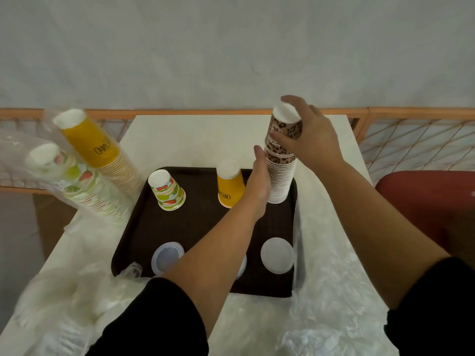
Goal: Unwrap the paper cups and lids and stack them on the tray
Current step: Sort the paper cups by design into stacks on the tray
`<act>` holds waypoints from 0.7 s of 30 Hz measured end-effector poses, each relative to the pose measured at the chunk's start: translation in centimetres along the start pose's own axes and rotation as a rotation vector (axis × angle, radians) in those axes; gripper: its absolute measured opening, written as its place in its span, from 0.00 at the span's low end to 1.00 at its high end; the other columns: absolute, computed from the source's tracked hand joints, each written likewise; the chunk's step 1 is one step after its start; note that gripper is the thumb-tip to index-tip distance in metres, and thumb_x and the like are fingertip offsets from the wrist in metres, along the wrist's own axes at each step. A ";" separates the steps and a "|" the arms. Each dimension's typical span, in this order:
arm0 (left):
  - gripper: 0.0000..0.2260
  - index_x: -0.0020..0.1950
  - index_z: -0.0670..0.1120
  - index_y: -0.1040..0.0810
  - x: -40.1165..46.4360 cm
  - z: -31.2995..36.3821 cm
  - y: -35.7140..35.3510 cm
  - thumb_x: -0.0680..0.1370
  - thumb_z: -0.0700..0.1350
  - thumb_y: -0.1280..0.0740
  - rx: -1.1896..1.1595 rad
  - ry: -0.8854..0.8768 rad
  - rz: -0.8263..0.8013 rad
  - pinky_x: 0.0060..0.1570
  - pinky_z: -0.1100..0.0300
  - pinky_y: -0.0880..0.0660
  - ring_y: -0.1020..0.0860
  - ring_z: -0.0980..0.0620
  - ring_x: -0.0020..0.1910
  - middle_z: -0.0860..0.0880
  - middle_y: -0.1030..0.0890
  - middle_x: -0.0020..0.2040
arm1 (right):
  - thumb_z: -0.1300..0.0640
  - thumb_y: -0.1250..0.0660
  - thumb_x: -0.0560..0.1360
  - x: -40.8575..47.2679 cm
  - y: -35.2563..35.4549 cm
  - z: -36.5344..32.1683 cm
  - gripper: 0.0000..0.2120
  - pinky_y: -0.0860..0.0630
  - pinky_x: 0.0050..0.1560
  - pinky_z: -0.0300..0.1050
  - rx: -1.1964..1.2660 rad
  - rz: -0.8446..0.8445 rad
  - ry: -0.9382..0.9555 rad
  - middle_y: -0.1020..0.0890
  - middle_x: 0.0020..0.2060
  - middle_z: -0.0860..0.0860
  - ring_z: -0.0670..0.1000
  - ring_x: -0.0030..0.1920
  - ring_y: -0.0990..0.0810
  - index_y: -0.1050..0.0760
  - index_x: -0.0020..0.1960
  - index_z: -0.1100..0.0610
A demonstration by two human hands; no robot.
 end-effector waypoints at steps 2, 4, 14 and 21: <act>0.31 0.77 0.53 0.44 0.3 -0.1 -0.1 0.78 0.66 0.57 -0.019 -0.009 -0.003 0.73 0.42 0.45 0.40 0.47 0.74 0.50 0.39 0.76 | 0.47 0.29 0.71 -0.2 -0.9 0.8 0.31 0.32 0.51 0.41 -0.008 -0.022 -0.005 0.24 0.60 0.52 0.53 0.59 0.26 0.35 0.71 0.47; 0.31 0.76 0.53 0.44 0.4 -0.3 -0.1 0.78 0.67 0.57 -0.026 -0.023 -0.002 0.73 0.42 0.45 0.40 0.47 0.74 0.50 0.39 0.76 | 0.46 0.30 0.72 -0.5 -1.3 1.4 0.31 0.32 0.52 0.39 -0.008 -0.010 -0.011 0.25 0.62 0.51 0.52 0.60 0.26 0.35 0.72 0.47; 0.29 0.77 0.52 0.44 -1.3 0.6 0.3 0.79 0.64 0.53 -0.006 -0.093 0.021 0.73 0.48 0.44 0.41 0.48 0.75 0.49 0.40 0.76 | 0.41 0.31 0.71 -1.2 -1.5 1.4 0.36 0.31 0.61 0.58 -0.165 -0.028 -0.079 0.28 0.66 0.53 0.57 0.64 0.27 0.42 0.75 0.45; 0.21 0.75 0.50 0.44 -7.2 5.0 7.4 0.83 0.50 0.46 0.140 -0.646 0.307 0.58 0.75 0.39 0.35 0.62 0.65 0.55 0.34 0.70 | 0.46 0.34 0.75 -4.2 1.1 -7.5 0.29 0.33 0.59 0.44 0.042 0.355 0.158 0.31 0.67 0.57 0.54 0.64 0.29 0.35 0.71 0.57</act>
Point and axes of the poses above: each hand's wrist, its own x-axis towards the middle knuckle, its own y-axis out of the back of the hand, z = x × y, the point moved 8 cm from there along x, towards the middle knuckle
